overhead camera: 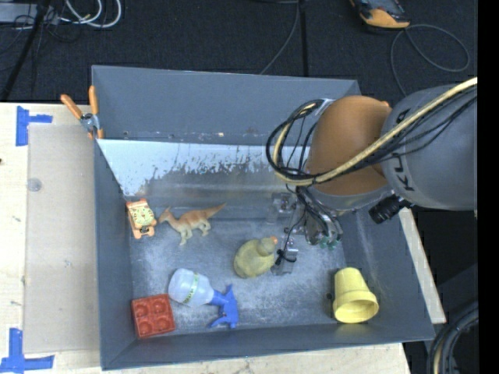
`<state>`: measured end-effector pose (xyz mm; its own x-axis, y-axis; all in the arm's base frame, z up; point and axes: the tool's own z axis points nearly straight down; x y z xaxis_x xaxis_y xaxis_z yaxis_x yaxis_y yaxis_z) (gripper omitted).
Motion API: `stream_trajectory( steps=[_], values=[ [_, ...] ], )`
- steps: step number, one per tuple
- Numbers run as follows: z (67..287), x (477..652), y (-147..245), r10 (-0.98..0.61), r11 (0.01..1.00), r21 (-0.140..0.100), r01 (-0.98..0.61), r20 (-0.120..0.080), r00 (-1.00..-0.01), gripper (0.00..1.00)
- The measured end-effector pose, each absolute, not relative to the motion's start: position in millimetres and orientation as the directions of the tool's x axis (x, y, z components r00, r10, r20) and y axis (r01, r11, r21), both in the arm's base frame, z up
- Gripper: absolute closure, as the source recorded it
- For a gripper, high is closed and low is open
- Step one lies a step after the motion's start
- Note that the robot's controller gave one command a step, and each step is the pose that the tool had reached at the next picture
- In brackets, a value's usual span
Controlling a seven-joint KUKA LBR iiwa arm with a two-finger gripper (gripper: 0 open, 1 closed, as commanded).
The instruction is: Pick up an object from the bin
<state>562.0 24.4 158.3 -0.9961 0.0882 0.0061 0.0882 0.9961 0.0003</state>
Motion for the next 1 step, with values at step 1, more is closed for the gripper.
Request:
stream_trajectory(
  steps=[1],
  values=[
    [145.0,568.2,26.9,-0.042,0.999,0.0,-0.042,0.001,-0.999,0.0]
  ],
)
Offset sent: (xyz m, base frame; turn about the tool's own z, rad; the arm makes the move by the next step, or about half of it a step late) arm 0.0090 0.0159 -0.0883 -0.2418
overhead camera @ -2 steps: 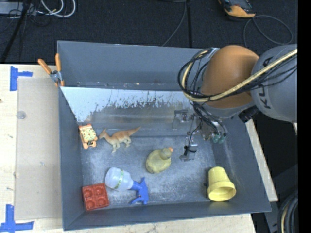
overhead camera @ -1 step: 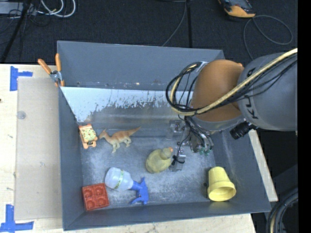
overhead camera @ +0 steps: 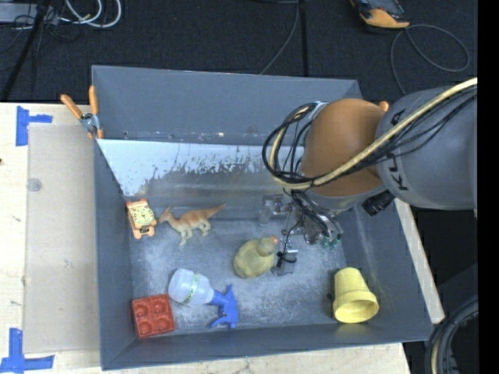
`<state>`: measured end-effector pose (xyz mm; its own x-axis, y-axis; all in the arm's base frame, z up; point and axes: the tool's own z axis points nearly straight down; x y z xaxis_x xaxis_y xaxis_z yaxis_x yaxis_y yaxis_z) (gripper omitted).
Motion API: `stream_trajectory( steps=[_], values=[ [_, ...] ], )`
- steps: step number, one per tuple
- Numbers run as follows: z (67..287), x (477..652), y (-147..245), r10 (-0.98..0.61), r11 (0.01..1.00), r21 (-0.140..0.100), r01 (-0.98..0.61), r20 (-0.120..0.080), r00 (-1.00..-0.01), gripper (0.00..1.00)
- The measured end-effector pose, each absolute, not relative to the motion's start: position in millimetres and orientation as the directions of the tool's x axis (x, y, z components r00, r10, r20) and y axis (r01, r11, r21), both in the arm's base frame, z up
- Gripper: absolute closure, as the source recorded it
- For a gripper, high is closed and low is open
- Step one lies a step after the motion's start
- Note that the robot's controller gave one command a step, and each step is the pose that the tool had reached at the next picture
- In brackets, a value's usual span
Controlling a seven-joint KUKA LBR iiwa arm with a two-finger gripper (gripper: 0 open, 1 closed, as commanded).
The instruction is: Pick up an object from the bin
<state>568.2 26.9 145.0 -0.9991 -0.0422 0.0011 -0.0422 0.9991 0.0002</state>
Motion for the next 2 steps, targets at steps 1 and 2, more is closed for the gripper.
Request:
stream_trajectory(
  steps=[1,2],
  values=[
    [99.8,571.0,34.0,-0.215,0.977,0.002,-0.215,0.001,-0.977,0.0],
    [69.3,564.7,38.6,-0.097,0.995,0.001,-0.097,0.004,-0.995,1.0]
  ],
)
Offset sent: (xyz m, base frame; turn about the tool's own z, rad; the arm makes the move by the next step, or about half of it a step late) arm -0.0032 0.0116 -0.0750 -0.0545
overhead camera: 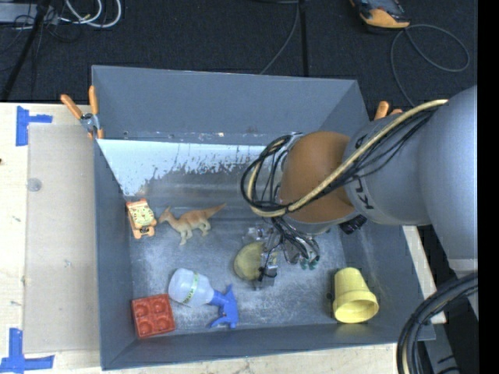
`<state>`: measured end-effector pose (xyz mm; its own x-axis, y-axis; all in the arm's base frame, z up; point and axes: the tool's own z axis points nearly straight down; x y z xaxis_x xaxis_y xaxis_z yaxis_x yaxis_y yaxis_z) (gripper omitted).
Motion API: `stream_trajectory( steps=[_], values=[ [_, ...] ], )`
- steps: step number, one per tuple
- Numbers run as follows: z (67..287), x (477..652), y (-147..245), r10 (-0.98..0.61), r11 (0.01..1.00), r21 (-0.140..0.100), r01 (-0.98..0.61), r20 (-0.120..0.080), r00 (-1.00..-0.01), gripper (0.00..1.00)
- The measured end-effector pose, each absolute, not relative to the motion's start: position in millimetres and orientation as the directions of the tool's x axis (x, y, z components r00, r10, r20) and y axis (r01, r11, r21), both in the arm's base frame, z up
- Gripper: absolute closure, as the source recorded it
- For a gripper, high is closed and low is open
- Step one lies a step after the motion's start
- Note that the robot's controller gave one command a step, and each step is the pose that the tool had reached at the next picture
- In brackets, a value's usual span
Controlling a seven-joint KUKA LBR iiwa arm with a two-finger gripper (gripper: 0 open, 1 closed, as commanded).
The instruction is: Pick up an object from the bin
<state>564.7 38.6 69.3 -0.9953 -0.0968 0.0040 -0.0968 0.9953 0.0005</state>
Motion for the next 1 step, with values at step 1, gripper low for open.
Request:
stream_trajectory(
  steps=[1],
  values=[
    [69.3,564.7,38.6,-0.097,0.995,0.001,-0.097,0.004,-0.995,1.0]
  ],
)
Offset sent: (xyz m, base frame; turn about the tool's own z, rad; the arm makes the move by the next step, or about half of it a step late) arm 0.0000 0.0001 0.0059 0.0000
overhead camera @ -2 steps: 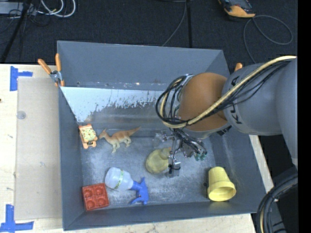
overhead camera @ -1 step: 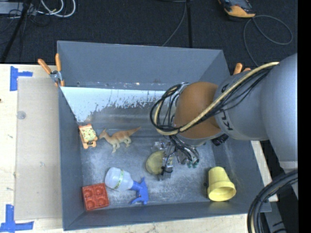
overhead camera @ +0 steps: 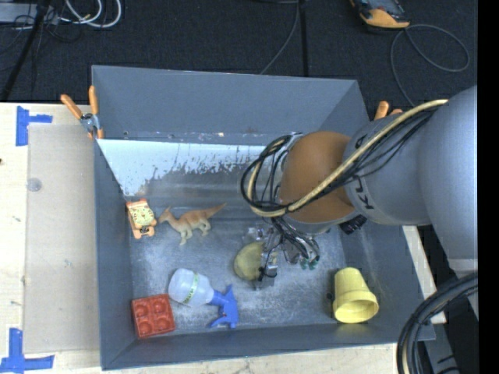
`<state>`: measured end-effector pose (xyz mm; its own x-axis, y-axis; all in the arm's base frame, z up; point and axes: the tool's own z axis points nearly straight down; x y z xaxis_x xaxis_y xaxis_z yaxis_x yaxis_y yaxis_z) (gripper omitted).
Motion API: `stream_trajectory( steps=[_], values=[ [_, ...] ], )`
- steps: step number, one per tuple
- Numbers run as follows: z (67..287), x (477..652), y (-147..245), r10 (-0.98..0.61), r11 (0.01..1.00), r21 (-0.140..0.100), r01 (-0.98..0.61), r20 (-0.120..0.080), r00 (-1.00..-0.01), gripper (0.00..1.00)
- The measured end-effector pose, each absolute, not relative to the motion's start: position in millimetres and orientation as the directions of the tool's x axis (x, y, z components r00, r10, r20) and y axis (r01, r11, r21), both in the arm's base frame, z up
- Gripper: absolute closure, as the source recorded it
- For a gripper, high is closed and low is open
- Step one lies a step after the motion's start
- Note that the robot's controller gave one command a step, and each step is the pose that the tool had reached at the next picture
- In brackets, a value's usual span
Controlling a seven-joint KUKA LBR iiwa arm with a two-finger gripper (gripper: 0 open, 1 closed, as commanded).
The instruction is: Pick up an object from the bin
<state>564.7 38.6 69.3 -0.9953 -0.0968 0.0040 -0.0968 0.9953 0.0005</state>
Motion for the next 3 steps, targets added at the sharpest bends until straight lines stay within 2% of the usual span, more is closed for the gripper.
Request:
stream_trajectory(
  steps=[2,3],
  values=[
    [75.7,563.1,38.7,-0.097,0.995,0.001,-0.097,0.009,-0.995,1.0],
    [90.9,563.1,38.7,-0.097,0.995,0.001,-0.097,0.009,-0.995,1.0]
  ],
)
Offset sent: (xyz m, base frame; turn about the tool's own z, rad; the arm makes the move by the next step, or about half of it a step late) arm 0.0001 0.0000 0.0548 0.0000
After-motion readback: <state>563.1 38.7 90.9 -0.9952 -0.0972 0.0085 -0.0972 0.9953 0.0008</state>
